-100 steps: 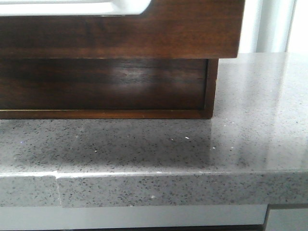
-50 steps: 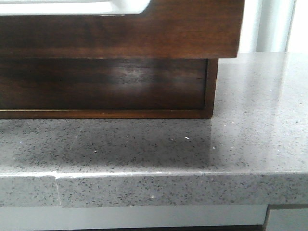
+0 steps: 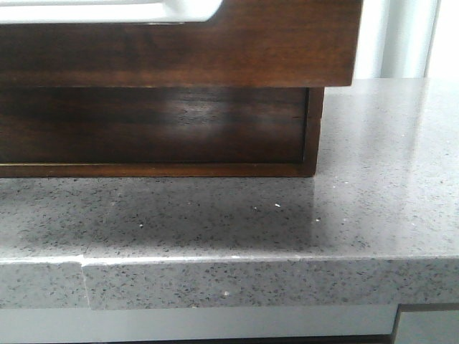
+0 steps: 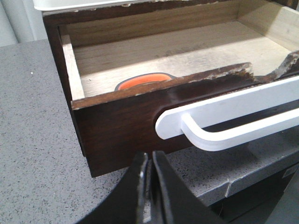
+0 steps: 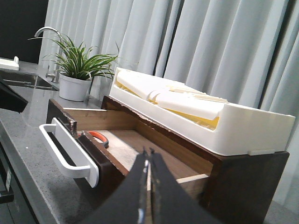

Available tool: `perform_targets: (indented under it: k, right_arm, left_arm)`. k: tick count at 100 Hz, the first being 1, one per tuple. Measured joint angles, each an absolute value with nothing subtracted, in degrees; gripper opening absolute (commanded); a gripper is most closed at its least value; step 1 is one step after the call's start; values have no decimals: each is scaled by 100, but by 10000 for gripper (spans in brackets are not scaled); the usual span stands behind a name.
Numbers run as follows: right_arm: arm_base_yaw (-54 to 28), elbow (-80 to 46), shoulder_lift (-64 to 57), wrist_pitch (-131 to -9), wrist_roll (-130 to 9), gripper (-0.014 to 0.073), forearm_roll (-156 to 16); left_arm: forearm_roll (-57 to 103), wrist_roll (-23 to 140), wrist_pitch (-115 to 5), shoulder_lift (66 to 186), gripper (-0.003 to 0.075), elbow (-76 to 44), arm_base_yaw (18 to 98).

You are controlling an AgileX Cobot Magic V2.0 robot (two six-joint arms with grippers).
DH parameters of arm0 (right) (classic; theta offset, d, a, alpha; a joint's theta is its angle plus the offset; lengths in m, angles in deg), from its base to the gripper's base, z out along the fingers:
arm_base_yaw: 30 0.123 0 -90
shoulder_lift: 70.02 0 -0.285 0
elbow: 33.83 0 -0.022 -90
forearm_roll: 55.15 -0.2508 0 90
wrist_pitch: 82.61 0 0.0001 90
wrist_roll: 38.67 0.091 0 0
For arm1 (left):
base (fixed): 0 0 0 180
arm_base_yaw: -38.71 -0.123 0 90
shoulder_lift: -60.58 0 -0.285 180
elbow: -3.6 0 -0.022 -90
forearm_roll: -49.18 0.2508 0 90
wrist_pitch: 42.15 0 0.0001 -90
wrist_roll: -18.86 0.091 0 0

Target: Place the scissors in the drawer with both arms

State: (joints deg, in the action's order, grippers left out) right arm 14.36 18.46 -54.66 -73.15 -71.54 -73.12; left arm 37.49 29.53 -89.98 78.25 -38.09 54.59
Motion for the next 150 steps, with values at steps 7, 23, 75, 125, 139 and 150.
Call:
perform_targets:
  k: [7, 23, 75, 125, 139, 150]
  right_arm:
    - [1436, 1846, -5466, -7315, -7154, -45, -7312]
    - [1436, 1846, -5466, -7315, -7154, -45, -7325]
    - [1436, 1846, -5466, -7315, -7142, -45, -7338]
    - [1436, 1849, -5471, -7315, -7142, -45, -7351]
    - [1436, 1849, -5471, -7315, -7142, -45, -7351]
    - [1436, 1849, -5471, -7315, -7142, -45, -7351]
  left_arm:
    - [3749, 2953, -8998, 7825, -20, -3809, 5459]
    - [3749, 2953, -8998, 7825, -20, -3809, 5459]
    - [3880, 2981, -8621, 7750, -20, -4248, 5459]
    - [4462, 2542, -5071, 6813, -20, -7147, 4510]
    - [4630, 1925, -5093, 6813, -20, -7342, 4510]
    - [4709, 1711, -5385, 6813, -20, -7342, 4510]
